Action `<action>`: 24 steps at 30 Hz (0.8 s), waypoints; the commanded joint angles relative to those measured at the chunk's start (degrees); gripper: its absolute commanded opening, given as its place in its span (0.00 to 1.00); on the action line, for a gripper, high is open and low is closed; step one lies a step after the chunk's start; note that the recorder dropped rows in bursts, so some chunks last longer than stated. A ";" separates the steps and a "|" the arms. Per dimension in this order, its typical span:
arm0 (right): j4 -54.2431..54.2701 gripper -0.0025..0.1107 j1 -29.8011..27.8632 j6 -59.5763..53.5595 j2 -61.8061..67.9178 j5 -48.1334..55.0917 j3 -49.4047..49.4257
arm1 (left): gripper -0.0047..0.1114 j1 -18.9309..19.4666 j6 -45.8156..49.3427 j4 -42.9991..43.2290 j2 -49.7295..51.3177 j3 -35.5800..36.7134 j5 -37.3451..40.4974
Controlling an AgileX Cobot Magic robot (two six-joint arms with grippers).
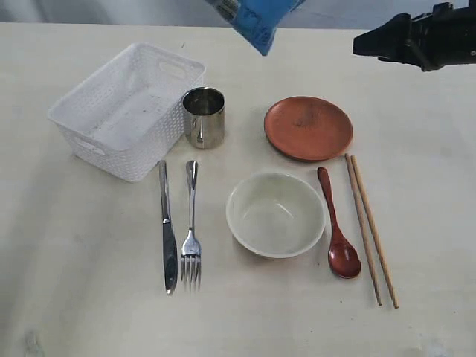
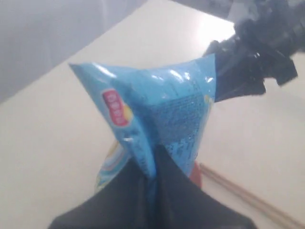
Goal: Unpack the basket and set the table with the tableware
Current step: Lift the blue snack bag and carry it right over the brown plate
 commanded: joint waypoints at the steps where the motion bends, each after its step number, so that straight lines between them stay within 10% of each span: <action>1: -2.44 0.61 -4.76 3.09 -1.09 0.38 0.11 | 0.04 -2.36 -14.47 -3.39 4.42 -0.30 -5.84; 24: 0.26 0.61 -9.32 3.82 -1.09 9.47 0.11 | 0.04 -10.36 -18.35 -27.06 22.04 -0.38 -13.25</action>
